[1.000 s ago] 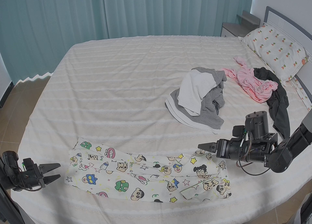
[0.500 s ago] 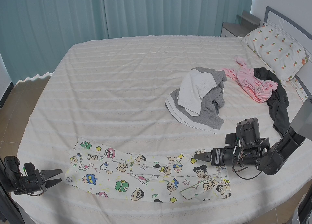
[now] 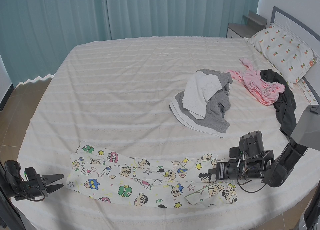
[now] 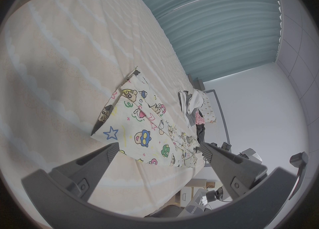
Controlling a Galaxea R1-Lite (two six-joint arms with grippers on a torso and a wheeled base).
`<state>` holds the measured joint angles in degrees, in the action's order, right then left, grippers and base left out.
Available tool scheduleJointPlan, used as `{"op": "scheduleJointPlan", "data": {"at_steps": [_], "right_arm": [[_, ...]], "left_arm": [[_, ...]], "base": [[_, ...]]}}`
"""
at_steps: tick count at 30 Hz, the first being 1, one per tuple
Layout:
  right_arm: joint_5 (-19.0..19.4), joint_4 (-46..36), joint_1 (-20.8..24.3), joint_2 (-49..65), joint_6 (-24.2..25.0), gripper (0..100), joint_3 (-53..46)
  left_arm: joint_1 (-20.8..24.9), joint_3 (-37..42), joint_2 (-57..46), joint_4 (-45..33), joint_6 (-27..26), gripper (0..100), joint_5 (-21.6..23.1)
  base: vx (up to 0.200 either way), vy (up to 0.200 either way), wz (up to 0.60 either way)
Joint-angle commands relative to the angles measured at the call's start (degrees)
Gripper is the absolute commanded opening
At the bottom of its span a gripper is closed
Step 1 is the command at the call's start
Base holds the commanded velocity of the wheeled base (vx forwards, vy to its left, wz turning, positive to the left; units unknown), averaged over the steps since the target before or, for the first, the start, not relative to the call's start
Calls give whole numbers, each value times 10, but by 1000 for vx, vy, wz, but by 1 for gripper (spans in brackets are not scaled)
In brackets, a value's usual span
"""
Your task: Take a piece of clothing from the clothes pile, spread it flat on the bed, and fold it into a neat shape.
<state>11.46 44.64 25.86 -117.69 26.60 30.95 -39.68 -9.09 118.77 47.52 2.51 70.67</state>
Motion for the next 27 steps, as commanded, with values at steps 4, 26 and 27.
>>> {"op": "scheduleJointPlan", "data": {"at_steps": [4, 26, 27], "right_arm": [[22, 187, 2, 20, -8, 0, -152], [32, 333, -27, -35, -29, 100, -228], [32, 333, -33, -21, -29, 100, -232]], "left_arm": [[0, 2, 2, 0, -4, 100, 0], [0, 9, 18, 0, -50, 100, -19], [0, 9, 18, 0, -50, 100, -19]], "base": [[0, 0, 0], [0, 0, 0], [0, 0, 0]]}}
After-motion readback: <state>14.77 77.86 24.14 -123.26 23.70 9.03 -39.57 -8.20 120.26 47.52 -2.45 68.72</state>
